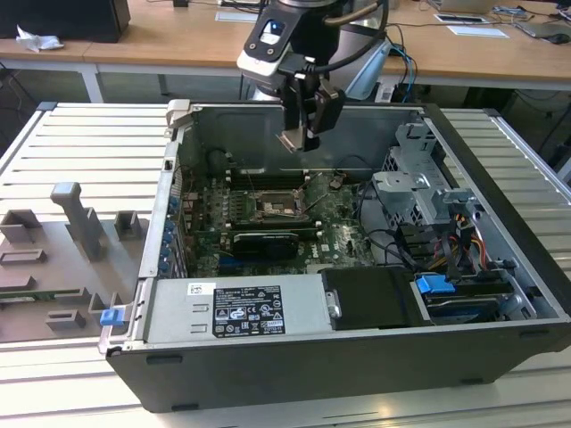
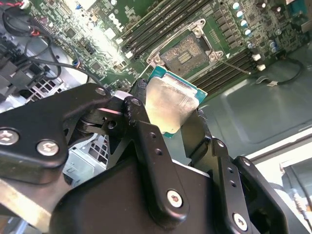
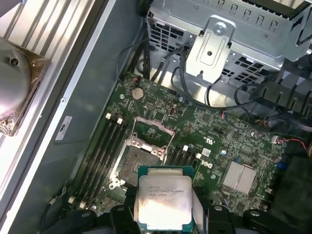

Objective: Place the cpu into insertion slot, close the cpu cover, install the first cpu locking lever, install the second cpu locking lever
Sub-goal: 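Place the cpu into insertion slot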

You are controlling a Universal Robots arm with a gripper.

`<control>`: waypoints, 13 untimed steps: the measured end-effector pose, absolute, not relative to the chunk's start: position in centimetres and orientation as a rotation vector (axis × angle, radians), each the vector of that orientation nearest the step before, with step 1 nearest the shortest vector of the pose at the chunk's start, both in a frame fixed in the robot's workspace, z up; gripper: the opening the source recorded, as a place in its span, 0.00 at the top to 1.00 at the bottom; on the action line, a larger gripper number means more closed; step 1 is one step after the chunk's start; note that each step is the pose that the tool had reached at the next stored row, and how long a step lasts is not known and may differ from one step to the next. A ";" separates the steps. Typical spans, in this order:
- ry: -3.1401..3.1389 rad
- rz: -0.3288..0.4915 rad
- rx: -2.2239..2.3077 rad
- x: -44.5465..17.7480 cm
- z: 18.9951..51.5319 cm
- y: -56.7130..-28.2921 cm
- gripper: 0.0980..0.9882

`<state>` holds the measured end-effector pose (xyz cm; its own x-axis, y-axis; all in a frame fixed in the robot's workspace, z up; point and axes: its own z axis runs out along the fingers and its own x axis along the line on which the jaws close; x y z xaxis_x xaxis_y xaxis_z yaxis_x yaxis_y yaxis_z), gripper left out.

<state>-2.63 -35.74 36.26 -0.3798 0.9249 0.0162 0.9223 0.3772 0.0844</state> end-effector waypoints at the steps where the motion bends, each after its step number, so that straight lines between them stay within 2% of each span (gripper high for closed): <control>1: 2.571 0.123 1.742 -2.6 36.2 -35.7 0.52; 13: 2.559 0.122 1.759 -2.6 36.1 -35.7 0.52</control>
<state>-2.63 -35.74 36.12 -0.3590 0.9332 0.0162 0.9305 0.3565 0.0844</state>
